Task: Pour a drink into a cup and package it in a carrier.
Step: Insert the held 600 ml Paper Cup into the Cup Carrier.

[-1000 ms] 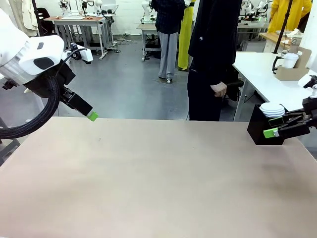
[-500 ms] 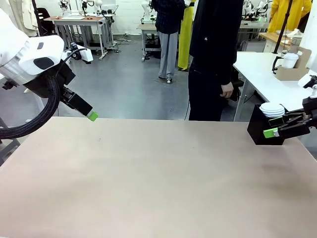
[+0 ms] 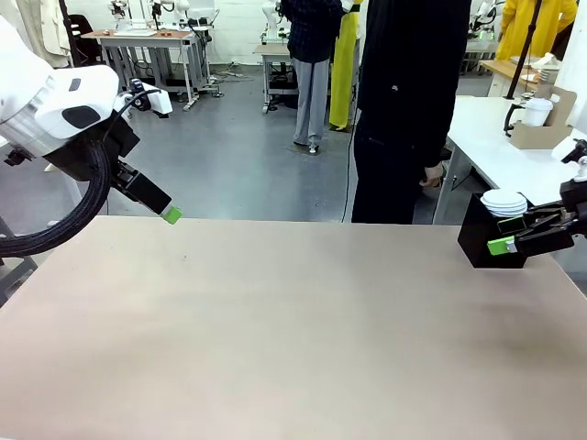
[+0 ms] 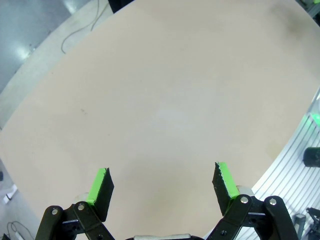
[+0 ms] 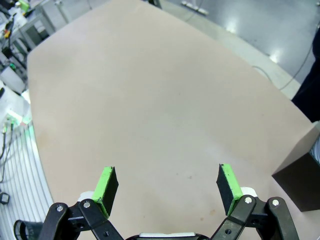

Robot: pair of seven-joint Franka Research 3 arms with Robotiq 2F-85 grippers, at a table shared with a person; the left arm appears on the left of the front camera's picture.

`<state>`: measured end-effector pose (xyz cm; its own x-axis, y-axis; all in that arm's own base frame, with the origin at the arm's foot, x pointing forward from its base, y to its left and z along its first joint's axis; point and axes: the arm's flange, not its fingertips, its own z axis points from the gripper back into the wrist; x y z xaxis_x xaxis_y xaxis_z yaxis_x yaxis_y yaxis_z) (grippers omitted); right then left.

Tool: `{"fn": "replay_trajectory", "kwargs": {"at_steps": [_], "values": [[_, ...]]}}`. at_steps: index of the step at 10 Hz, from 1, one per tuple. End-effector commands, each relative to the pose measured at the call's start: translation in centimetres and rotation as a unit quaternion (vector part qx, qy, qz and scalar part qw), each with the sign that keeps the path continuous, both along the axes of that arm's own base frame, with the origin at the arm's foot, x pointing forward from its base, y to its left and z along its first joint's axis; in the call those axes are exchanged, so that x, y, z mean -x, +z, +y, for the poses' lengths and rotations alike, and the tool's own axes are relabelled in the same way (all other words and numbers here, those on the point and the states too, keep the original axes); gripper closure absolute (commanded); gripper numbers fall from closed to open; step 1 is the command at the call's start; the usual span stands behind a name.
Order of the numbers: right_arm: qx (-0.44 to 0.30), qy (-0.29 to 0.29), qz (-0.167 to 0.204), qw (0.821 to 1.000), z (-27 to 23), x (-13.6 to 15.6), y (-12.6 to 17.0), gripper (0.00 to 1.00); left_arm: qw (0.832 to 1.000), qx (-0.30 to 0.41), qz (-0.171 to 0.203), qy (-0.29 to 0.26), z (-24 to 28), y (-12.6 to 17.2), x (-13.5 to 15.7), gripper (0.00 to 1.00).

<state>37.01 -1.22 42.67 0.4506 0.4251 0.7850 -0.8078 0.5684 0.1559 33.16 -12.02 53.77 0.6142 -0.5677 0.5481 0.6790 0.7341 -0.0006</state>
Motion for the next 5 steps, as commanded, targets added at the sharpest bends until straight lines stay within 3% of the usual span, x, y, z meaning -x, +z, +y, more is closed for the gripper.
{"fn": "replay_trajectory", "kwargs": {"at_steps": [1,5], "values": [[0.006,0.002,-0.008,1.0,-0.1,-0.06,-0.16,0.0,1.0,-0.001,0.003,0.005,-0.13,0.19,0.01,0.0],[0.006,0.002,-0.008,1.0,-0.1,-0.06,-0.16,0.0,1.0,-0.001,0.003,0.005,-0.13,0.19,0.01,0.0]]}}
